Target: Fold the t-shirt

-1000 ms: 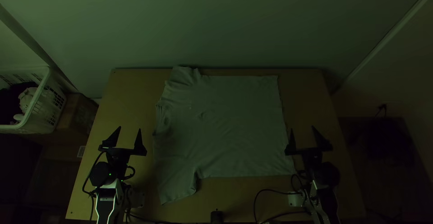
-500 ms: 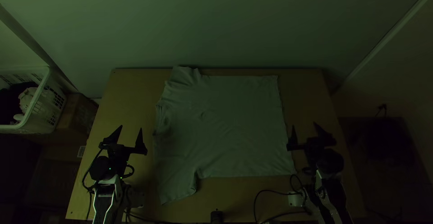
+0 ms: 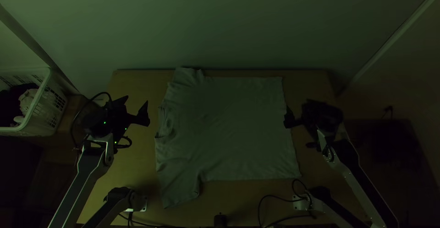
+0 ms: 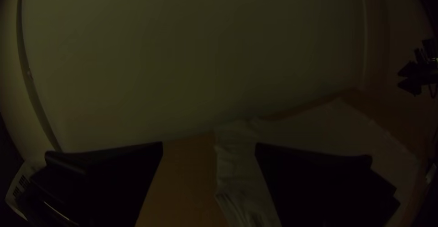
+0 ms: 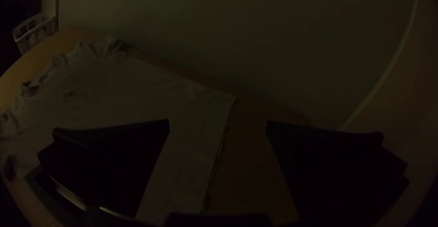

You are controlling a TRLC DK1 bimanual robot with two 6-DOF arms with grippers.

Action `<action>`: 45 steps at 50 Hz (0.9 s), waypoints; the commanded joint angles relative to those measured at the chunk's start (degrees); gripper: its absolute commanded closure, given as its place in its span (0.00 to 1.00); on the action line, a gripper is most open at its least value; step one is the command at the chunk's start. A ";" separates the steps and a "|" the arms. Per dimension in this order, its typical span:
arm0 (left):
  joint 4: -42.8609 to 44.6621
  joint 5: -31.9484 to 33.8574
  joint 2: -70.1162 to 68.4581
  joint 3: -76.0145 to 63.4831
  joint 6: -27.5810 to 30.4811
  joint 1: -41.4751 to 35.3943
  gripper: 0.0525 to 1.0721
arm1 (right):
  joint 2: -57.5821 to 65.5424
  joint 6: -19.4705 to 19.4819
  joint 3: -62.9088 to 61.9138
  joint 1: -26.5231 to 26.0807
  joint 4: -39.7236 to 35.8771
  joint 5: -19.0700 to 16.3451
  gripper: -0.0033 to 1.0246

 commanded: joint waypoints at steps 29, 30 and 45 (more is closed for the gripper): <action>-9.13 3.42 46.00 38.46 -0.54 -4.40 0.05 | 37.87 2.64 31.84 -7.77 -12.69 -12.47 0.05; -9.48 3.42 46.87 39.25 -0.54 -4.66 0.05 | 38.93 2.64 32.54 -7.86 -12.78 -12.91 0.05; -11.07 3.24 58.83 47.68 -2.48 -4.75 0.05 | 55.63 2.55 46.61 -9.09 -14.80 -15.29 0.05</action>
